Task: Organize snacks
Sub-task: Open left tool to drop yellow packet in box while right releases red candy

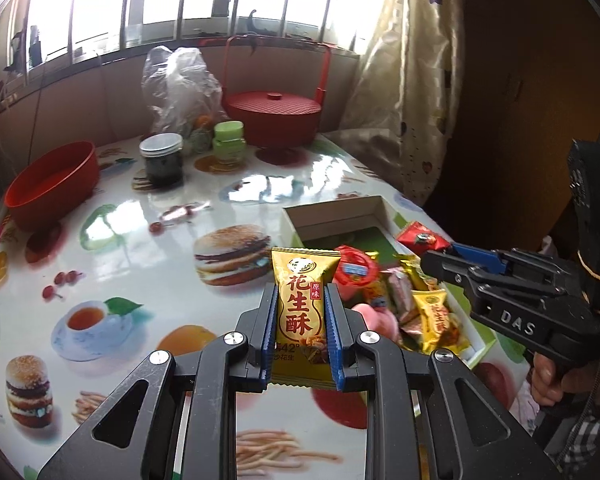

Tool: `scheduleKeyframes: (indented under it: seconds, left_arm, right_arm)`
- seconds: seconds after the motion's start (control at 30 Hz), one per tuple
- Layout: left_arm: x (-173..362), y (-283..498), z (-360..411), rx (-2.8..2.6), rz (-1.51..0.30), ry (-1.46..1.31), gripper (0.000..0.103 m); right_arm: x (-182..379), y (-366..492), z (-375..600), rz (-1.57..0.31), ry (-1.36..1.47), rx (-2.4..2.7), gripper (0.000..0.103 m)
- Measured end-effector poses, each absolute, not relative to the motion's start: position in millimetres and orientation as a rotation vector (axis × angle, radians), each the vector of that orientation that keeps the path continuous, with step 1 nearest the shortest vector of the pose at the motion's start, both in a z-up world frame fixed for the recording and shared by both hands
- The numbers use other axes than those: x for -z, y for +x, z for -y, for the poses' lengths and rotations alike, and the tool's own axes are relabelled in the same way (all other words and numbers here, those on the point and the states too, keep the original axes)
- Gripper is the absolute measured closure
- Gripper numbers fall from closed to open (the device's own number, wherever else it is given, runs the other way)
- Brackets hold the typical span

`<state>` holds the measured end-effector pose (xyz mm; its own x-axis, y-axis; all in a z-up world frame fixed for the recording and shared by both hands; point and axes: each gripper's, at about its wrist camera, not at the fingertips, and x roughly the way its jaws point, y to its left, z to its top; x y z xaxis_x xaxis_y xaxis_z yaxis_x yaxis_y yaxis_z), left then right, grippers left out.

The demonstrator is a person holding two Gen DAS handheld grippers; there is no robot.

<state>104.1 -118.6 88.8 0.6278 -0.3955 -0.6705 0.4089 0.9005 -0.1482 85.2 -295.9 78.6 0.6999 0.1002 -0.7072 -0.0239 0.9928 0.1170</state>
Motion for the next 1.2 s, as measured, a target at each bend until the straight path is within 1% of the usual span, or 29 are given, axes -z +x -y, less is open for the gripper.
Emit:
scheduleKeyframes:
  seconds: [0.5,1.2]
  left_arm:
    - [-66.7,86.5,161.9,0.566,-0.828,0.038,0.08]
    - [-41.1,83.9,193.9,0.611,-0.908,0.094,0.08]
  right_arm:
    - [-55.0,101.0,333.1,-0.843,0.104,0.009,0.075]
    - [-30.5,118.1,336.2,-0.871,0.119,-0.016,0.074]
